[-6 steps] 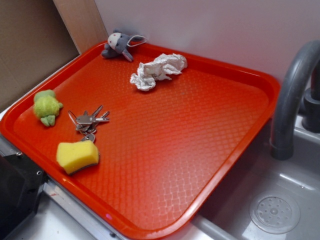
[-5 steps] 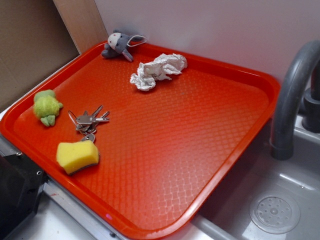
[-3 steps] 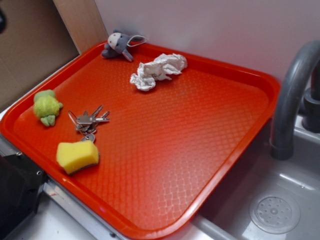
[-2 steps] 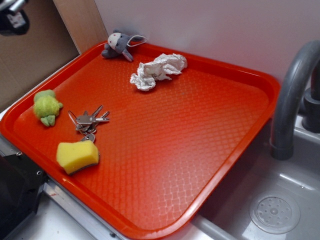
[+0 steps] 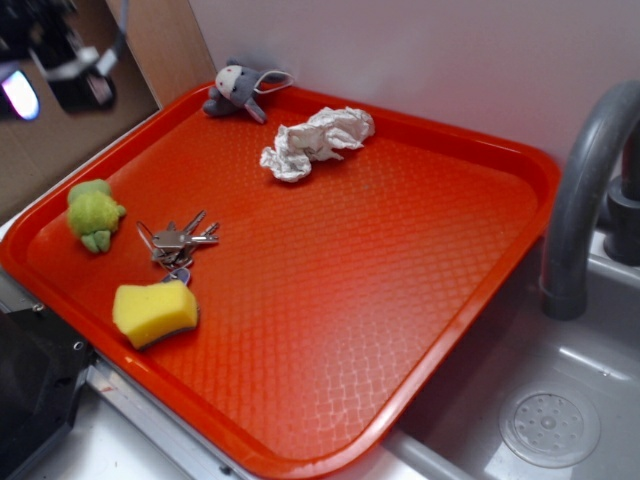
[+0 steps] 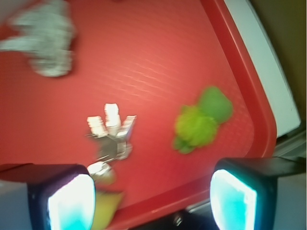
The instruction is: Grab the green animal.
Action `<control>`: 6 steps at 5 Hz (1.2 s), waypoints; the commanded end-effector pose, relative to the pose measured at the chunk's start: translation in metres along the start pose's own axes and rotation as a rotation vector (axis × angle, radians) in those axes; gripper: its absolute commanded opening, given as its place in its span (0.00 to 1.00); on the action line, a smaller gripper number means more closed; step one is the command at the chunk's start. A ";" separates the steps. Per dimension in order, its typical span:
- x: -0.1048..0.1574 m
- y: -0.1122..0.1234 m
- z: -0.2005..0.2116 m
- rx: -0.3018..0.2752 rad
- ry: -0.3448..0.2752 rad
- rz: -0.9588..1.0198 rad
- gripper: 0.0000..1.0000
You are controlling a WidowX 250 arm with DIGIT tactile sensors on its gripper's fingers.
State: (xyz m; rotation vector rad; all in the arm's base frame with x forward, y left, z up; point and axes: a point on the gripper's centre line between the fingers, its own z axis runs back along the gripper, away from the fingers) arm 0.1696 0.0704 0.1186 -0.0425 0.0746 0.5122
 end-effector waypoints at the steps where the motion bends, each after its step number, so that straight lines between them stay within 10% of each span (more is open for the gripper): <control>1: 0.004 0.029 -0.057 0.147 0.023 0.073 1.00; 4: 0.030 0.033 -0.113 0.238 0.029 0.094 1.00; 5: 0.030 0.031 -0.119 0.255 0.036 0.080 0.00; 6: 0.023 0.030 -0.116 0.238 0.033 0.049 0.00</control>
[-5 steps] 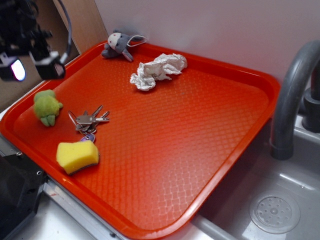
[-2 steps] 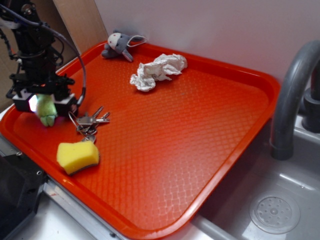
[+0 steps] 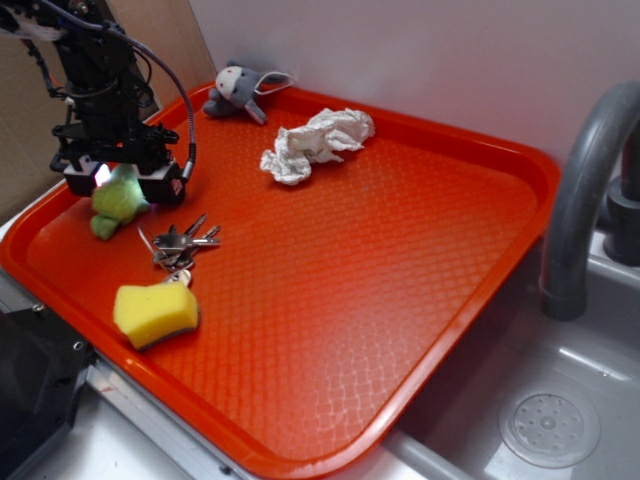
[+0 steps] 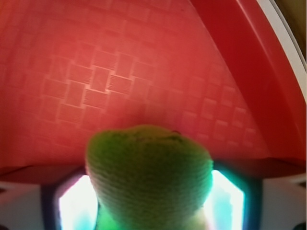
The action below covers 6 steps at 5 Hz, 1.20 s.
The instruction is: Grab the green animal.
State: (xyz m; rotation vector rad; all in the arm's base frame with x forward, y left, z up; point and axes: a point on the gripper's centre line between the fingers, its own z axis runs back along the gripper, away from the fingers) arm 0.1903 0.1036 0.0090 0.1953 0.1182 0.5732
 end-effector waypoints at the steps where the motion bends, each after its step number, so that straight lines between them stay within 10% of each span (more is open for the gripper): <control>1: -0.031 0.004 0.012 0.001 -0.003 -0.086 0.00; 5: -0.099 -0.059 0.205 -0.241 -0.239 -0.571 0.00; 6: -0.103 -0.072 0.211 -0.278 -0.194 -0.614 0.00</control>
